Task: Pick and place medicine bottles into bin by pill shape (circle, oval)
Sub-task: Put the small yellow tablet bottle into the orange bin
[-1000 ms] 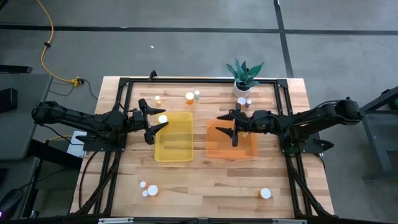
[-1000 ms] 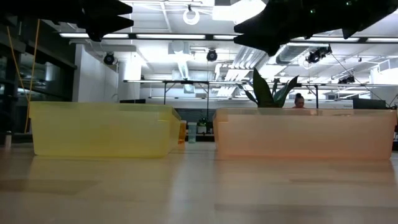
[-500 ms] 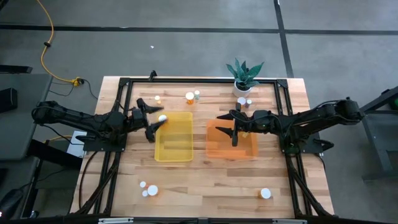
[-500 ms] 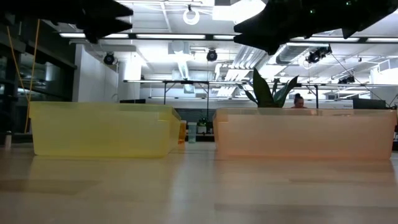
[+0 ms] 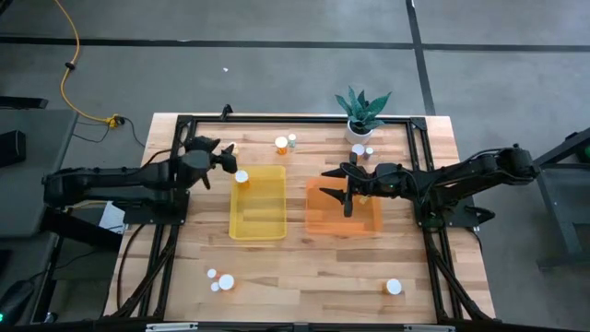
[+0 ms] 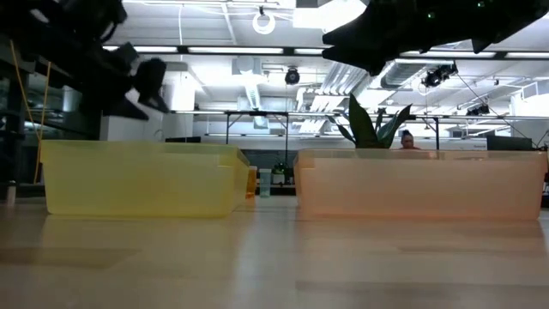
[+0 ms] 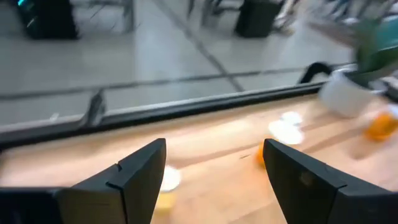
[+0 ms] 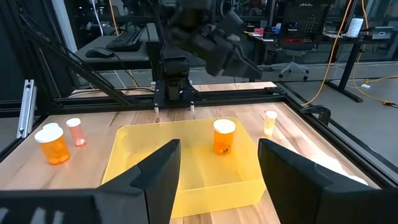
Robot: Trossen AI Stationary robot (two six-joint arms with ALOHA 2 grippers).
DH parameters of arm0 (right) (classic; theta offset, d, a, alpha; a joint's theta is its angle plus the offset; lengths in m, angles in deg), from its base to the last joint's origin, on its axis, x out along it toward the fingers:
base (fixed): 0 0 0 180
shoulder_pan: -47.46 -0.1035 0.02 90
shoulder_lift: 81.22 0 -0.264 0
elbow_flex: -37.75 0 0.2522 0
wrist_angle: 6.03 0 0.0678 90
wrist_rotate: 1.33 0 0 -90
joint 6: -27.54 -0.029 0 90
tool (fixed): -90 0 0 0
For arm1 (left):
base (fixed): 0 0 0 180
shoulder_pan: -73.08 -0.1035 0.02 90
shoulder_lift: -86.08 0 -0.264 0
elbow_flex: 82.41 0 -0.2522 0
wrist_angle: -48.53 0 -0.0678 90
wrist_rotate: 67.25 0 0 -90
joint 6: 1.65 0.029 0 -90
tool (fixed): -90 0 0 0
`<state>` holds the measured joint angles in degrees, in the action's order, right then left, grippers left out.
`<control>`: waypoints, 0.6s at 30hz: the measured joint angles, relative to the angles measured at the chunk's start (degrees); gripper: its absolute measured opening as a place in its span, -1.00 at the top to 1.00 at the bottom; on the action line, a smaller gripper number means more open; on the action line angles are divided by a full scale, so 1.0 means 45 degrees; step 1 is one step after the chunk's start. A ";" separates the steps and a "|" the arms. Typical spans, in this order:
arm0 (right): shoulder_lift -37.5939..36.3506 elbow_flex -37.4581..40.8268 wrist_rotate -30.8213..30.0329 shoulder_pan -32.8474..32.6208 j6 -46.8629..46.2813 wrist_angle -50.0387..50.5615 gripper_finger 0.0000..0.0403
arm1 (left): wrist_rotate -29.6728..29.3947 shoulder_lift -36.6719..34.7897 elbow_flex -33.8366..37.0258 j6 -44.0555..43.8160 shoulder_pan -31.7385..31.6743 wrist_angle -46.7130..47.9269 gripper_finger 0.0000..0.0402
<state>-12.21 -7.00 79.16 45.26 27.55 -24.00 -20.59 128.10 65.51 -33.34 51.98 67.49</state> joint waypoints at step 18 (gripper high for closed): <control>0.0000 0.0000 0.0000 0.0000 -0.0034 0.0024 -0.04 | 0.1794 0.4979 0.0000 -0.0158 -0.2508 -0.2740 -0.28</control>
<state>-12.21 -7.00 79.16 45.26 27.40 -23.89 -12.52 150.51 65.51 -34.05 40.70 55.16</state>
